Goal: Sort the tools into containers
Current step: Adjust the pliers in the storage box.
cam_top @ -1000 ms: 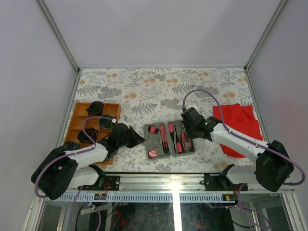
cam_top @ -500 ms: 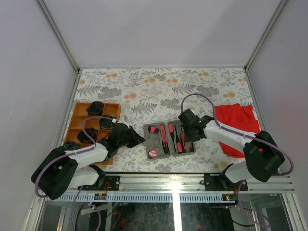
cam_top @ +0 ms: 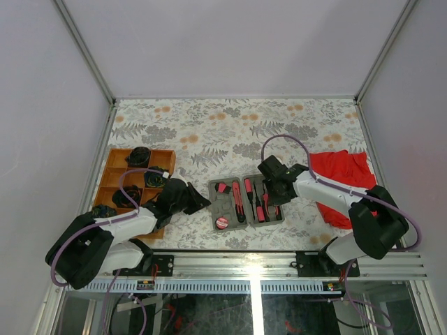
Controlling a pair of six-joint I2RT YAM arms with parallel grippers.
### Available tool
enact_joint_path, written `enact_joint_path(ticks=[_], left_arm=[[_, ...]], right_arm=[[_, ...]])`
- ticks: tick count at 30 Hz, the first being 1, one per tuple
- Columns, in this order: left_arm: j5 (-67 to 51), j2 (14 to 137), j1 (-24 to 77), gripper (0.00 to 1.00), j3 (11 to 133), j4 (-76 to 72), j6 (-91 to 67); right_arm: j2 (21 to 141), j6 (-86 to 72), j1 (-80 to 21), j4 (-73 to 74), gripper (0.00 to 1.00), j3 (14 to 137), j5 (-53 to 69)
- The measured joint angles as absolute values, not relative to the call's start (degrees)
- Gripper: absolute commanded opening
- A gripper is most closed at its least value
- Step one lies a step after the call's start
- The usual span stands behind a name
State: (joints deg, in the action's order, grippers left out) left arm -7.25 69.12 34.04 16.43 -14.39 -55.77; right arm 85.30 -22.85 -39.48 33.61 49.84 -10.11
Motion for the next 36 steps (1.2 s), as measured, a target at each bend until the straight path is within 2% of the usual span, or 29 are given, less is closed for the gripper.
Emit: enact_joint_path(ticks=[6, 13, 25, 30, 36], left_arm=[[-7.3, 68.0, 34.1, 0.00, 15.5, -14.6, -56.8], [-7.4, 66.8, 34.1, 0.00, 14.7, -14.6, -57.2], [-8.4, 68.7, 34.1, 0.00, 15.4, -15.4, -57.5], [-8.6, 68.8, 34.1, 0.00, 15.4, -15.6, -57.6], [-8.7, 68.8, 34.1, 0.00, 15.4, -15.7, -57.6]], right_arm=[[82.4, -22.9, -39.4, 32.4, 0.31, 48.5, -10.9], [72.7, -22.3, -39.4, 28.8, 0.36, 48.2, -11.9], [75.1, -20.9, -39.4, 25.7, 0.49, 48.3, -10.0], [76.8, -21.0, -39.4, 25.2, 0.48, 48.3, -10.0], [79.7, -21.4, -39.4, 24.9, 0.41, 48.4, -10.9]])
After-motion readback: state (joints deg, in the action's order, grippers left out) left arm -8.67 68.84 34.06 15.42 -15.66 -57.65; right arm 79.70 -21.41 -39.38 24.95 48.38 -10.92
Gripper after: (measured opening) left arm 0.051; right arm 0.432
